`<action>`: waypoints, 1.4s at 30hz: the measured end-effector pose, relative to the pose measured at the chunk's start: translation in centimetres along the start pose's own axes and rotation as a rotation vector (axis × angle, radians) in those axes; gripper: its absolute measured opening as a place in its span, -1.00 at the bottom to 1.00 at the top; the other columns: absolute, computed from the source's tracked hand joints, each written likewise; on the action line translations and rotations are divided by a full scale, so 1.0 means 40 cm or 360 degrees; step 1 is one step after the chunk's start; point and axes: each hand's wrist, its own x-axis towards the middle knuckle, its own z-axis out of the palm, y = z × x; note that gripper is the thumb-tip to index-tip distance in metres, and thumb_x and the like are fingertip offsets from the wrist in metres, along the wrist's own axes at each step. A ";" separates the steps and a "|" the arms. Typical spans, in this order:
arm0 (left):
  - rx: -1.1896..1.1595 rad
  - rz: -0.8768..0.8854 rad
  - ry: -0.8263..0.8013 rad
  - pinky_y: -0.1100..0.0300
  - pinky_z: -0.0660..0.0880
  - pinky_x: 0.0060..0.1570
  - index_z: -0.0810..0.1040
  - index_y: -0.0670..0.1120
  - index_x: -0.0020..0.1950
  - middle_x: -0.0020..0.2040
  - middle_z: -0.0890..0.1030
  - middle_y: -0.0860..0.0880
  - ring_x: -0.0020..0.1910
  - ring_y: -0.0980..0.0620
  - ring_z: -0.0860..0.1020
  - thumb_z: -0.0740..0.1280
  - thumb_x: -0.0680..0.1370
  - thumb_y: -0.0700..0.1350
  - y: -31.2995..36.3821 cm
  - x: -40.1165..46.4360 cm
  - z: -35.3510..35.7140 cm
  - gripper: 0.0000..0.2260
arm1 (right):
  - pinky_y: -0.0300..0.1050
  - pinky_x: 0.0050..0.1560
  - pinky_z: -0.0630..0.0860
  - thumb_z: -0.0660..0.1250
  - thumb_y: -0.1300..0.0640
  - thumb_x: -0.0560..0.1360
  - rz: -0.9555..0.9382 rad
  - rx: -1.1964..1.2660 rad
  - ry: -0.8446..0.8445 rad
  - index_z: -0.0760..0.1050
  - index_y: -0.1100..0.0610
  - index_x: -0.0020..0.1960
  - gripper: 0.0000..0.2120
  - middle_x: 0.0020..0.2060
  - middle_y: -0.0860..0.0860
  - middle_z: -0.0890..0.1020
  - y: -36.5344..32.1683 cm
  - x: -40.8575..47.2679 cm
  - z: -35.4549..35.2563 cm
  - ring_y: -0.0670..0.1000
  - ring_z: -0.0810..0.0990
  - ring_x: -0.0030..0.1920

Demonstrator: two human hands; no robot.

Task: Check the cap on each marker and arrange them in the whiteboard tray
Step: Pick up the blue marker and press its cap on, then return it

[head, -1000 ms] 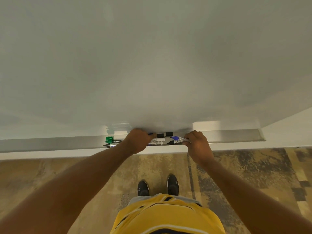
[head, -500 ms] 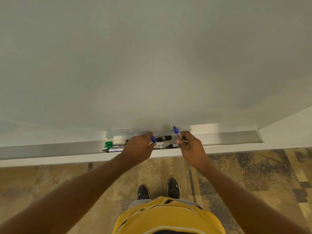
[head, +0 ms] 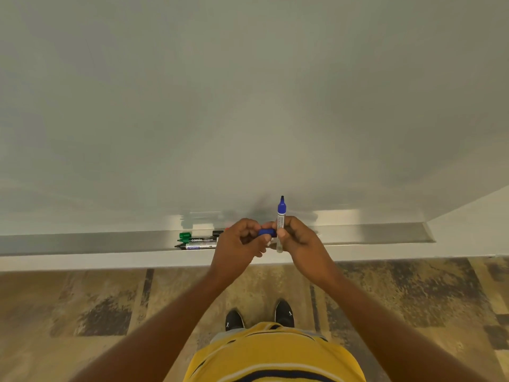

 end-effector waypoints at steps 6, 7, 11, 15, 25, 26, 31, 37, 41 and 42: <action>-0.0335 0.0008 -0.0039 0.06 0.54 -0.32 0.53 -0.26 -0.05 -0.29 0.64 -0.26 -0.37 -0.15 0.59 0.38 0.49 -0.34 0.019 -0.010 -0.036 -0.92 | -0.39 -0.11 0.49 0.22 0.14 0.59 -0.0148 -0.0195 0.0005 0.51 0.01 0.15 -0.82 -0.01 -0.04 0.65 -0.012 -0.013 -0.045 -0.13 0.61 -0.03; -0.0379 0.0019 -0.0052 0.08 0.52 -0.34 0.52 -0.26 -0.05 -0.29 0.63 -0.29 -0.37 -0.17 0.58 0.37 0.50 -0.35 0.019 -0.011 -0.044 -0.93 | -0.43 -0.13 0.45 0.25 0.17 0.58 -0.0233 -0.0295 0.0055 0.53 0.01 0.15 -0.81 -0.07 -0.04 0.65 -0.011 -0.014 -0.061 -0.13 0.60 -0.07; -0.0466 0.0047 -0.0078 0.13 0.51 -0.35 0.56 -0.23 -0.01 -0.25 0.63 -0.30 -0.36 -0.18 0.57 0.32 0.53 -0.37 0.018 -0.011 -0.063 -0.90 | -0.41 -0.17 0.34 0.33 0.24 0.54 -0.0533 -0.0797 0.0178 0.55 0.03 0.23 -0.70 -0.14 -0.08 0.56 0.005 -0.010 -0.113 -0.11 0.50 -0.14; -0.0559 0.0061 -0.0085 0.12 0.52 -0.36 0.59 -0.23 0.01 -0.26 0.64 -0.25 -0.35 -0.16 0.57 0.29 0.54 -0.39 0.020 -0.008 -0.072 -0.86 | -0.33 -0.08 0.37 0.36 0.25 0.50 -0.0666 -0.1029 0.0226 0.56 0.09 0.22 -0.70 -0.11 -0.03 0.58 0.007 -0.003 -0.127 -0.06 0.48 -0.09; -0.0455 0.0084 -0.0195 0.10 0.54 -0.30 0.58 -0.23 0.04 -0.22 0.66 -0.27 -0.31 -0.17 0.60 0.29 0.56 -0.36 0.028 0.003 -0.070 -0.87 | -0.16 -0.09 0.45 0.38 0.27 0.48 -0.0839 -0.1274 0.0130 0.57 0.11 0.20 -0.70 -0.08 0.03 0.60 -0.007 0.018 -0.115 0.03 0.50 -0.08; -0.0437 0.0083 -0.0213 0.11 0.54 -0.29 0.57 -0.24 0.05 -0.20 0.66 -0.28 -0.30 -0.17 0.61 0.28 0.56 -0.35 0.028 0.004 -0.070 -0.88 | -0.15 -0.10 0.45 0.39 0.27 0.48 -0.0854 -0.1305 0.0126 0.57 0.12 0.20 -0.70 -0.07 0.04 0.60 -0.007 0.020 -0.112 0.05 0.50 -0.08; -0.0378 0.0081 -0.0171 0.11 0.57 -0.33 0.55 -0.31 0.02 -0.22 0.66 -0.29 -0.33 -0.17 0.62 0.26 0.56 -0.40 0.031 0.009 -0.064 -0.89 | -0.11 -0.14 0.51 0.42 0.37 0.41 -0.0899 -0.1345 0.0240 0.59 0.18 0.13 -0.70 -0.09 0.09 0.63 -0.007 0.018 -0.087 0.10 0.54 -0.12; -0.0221 -0.0051 -0.0163 0.15 0.59 -0.33 0.57 -0.26 0.01 -0.22 0.68 -0.25 -0.33 -0.13 0.64 0.28 0.56 -0.37 0.036 0.036 -0.051 -0.90 | -0.12 -0.12 0.48 0.41 0.40 0.41 -0.0896 -0.1298 0.0265 0.59 0.19 0.12 -0.69 -0.08 0.09 0.64 0.019 0.031 -0.088 0.09 0.53 -0.11; -0.0003 -0.0146 -0.0219 0.17 0.63 -0.24 0.57 -0.21 0.06 -0.14 0.70 -0.19 -0.25 -0.07 0.68 0.30 0.58 -0.27 0.006 0.065 -0.008 -0.90 | -0.06 -0.03 0.54 0.37 0.43 0.41 -0.0808 -0.1398 0.0189 0.60 0.19 0.13 -0.67 -0.01 0.10 0.67 0.100 0.060 -0.143 0.11 0.60 -0.06; 0.0031 -0.0172 -0.0183 0.20 0.63 -0.26 0.57 -0.20 0.06 -0.14 0.70 -0.19 -0.26 -0.05 0.67 0.30 0.58 -0.27 -0.009 0.068 0.001 -0.90 | -0.01 0.00 0.56 0.36 0.45 0.39 -0.0733 -0.1415 0.0219 0.61 0.20 0.12 -0.65 -0.01 0.11 0.68 0.127 0.063 -0.157 0.13 0.62 -0.04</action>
